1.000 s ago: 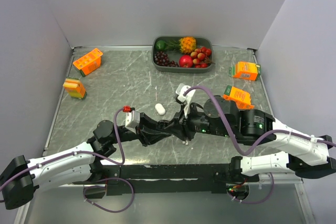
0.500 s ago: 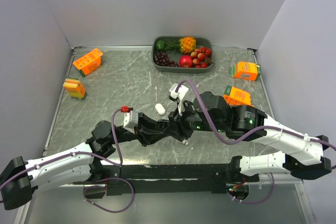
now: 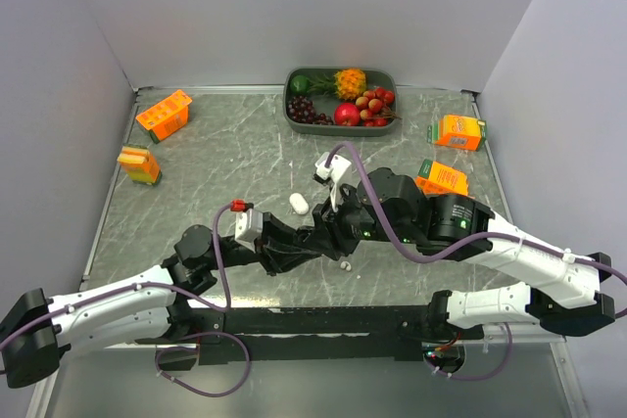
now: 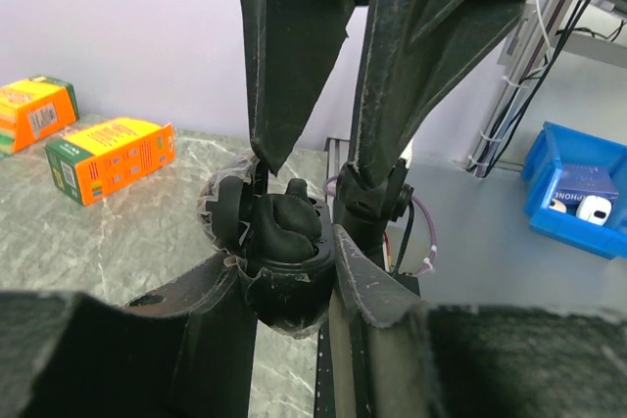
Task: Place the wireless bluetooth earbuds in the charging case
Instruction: Adjust the earbud with the charging case.
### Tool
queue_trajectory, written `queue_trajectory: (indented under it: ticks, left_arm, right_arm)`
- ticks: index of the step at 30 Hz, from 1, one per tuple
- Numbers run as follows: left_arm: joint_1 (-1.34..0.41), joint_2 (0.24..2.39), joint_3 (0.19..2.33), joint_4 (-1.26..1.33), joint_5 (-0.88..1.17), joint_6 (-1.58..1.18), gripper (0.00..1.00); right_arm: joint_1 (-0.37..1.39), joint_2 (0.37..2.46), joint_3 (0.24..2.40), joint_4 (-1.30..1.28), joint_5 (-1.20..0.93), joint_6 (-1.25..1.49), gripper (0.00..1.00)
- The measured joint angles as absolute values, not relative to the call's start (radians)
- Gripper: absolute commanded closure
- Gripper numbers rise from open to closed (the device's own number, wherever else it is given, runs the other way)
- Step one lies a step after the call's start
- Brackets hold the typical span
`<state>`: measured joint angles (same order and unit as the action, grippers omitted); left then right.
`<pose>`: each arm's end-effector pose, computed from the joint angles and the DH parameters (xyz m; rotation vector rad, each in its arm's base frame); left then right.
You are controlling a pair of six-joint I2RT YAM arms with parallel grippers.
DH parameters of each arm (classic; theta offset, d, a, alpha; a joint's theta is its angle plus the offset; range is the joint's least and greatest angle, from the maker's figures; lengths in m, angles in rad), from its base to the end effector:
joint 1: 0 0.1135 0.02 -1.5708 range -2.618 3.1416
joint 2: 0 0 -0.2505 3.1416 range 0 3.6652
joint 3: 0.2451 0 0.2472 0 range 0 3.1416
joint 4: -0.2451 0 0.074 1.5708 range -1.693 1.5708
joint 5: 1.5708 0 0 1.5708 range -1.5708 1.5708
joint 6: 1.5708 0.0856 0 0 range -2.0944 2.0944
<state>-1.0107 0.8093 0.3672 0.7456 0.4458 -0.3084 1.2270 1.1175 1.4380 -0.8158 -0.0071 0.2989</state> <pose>0.0930 -0.2178 0.2916 0.8695 1.1428 -1.3901 0.0869 0.2444 0.3953 -0.9913 1.9702 0.9146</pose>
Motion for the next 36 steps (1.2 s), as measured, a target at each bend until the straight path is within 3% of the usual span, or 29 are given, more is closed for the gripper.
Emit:
queue_trajectory:
  ticks: [27,36]
  left_arm:
    - [-1.047,0.827,0.367,0.705,0.383,-0.300,0.99]
    - [-1.052,0.825,0.369,0.706,0.342,-0.300,0.99]
  right_arm:
    - [1.223,1.147,1.438,-0.826,0.044,0.318,0.56]
    - [1.223,1.140,1.438,-0.825,0.057,0.326,0.50]
